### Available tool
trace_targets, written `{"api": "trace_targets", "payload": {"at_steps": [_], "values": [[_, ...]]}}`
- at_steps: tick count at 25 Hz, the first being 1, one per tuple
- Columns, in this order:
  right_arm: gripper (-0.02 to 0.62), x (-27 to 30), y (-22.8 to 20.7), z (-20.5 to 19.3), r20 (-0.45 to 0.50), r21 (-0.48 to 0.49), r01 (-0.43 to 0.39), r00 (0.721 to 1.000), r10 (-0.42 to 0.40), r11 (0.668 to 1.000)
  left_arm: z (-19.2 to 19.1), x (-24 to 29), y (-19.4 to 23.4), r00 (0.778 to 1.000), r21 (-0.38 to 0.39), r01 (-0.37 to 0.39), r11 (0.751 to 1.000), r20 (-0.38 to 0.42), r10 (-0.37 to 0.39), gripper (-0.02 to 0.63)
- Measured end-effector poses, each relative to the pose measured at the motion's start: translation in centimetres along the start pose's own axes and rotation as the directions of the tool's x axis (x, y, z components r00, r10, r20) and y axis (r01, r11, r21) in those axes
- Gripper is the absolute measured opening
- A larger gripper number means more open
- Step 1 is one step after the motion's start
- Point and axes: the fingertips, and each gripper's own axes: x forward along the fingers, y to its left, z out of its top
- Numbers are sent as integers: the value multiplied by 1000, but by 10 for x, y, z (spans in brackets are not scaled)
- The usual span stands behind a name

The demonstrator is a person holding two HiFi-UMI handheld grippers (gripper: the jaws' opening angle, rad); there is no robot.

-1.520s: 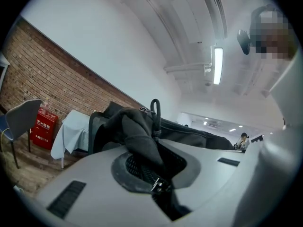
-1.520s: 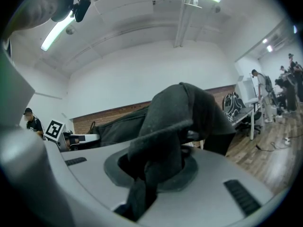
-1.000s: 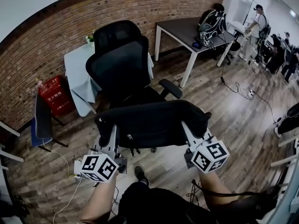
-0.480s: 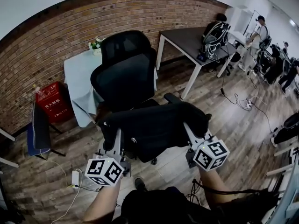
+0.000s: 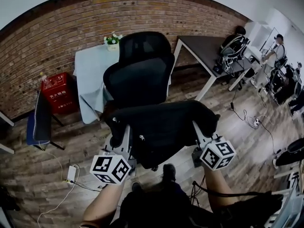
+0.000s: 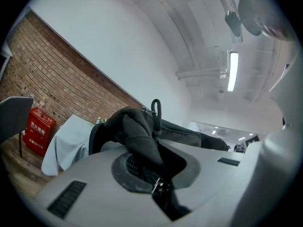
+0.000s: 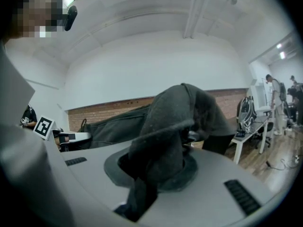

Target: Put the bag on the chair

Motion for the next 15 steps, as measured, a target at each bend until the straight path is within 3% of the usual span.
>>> {"api": "trace_targets", "payload": {"at_steps": [8,15], "values": [[61,43,-33,7,-12,-23,-95,995,95,995,-8,33,4,995,27,-97,995,19,96,31],[61,84,-65,5,-31,-32,-207,978,206,978,-22,58,5,977,47,-212,976,42,210,31]]}}
